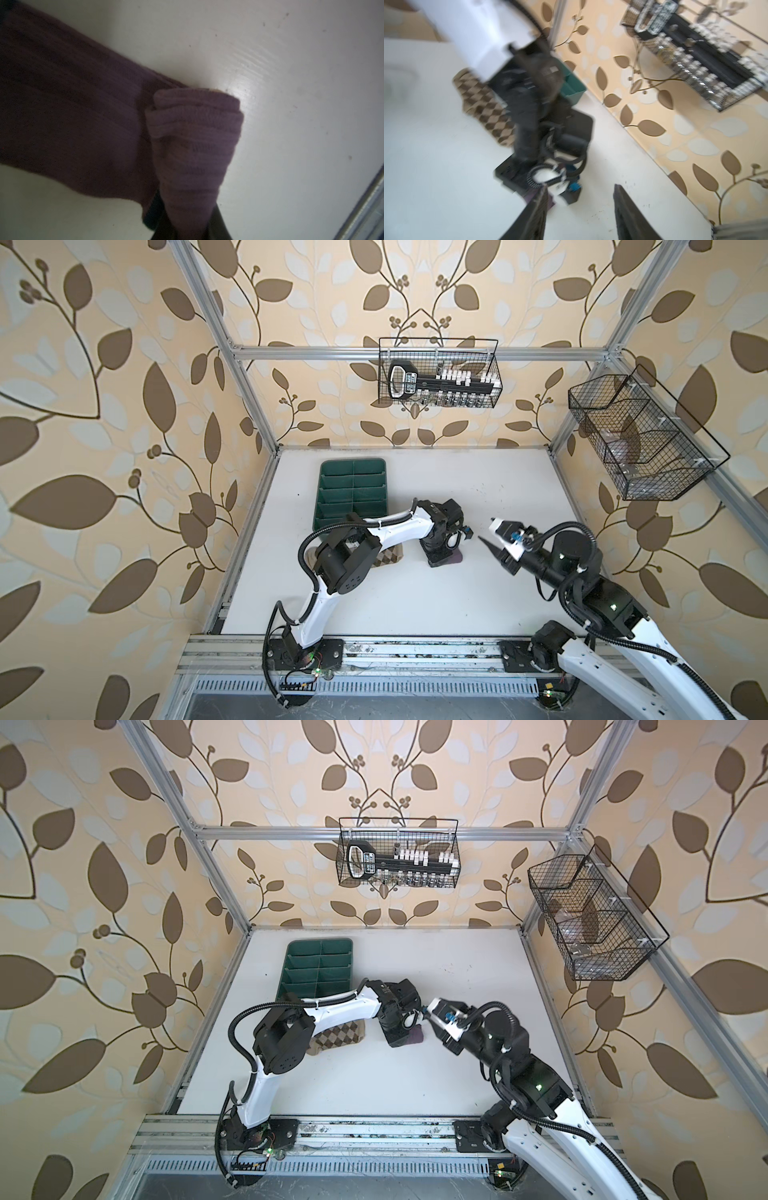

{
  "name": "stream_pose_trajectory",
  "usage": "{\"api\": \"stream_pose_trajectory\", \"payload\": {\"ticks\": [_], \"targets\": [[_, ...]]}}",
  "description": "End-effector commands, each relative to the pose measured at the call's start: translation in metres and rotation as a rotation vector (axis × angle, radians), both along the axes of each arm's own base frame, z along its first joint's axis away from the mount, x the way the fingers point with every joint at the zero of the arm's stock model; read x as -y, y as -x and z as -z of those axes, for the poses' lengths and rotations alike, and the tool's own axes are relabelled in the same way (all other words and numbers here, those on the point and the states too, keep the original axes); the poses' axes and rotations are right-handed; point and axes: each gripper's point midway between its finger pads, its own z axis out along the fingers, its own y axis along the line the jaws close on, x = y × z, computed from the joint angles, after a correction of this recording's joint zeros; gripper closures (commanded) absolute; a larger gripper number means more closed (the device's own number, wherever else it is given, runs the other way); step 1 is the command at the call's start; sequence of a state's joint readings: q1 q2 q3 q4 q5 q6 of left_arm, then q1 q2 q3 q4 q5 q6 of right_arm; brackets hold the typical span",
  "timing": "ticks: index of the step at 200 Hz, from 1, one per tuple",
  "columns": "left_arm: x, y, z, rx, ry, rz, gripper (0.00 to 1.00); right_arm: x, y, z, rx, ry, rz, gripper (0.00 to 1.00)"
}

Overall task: Roll the socks
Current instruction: 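Hold the roll with the left gripper while the right gripper opens and withdraws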

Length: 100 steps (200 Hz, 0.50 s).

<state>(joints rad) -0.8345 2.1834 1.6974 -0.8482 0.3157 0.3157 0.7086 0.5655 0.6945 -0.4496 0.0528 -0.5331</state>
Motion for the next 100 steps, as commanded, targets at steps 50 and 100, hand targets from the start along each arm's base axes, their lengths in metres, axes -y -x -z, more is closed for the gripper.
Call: {"api": "stream_pose_trajectory", "payload": {"ticks": [50, 100], "targets": [[-0.034, 0.032, 0.055, -0.320, -0.150, -0.100, 0.85, -0.023, -0.020, 0.140, -0.091, 0.667, -0.048, 0.44], [-0.036, 0.034, 0.057, -0.337, -0.142, -0.105, 0.85, -0.048, -0.060, 0.168, -0.048, 0.663, -0.069, 0.40]]}}
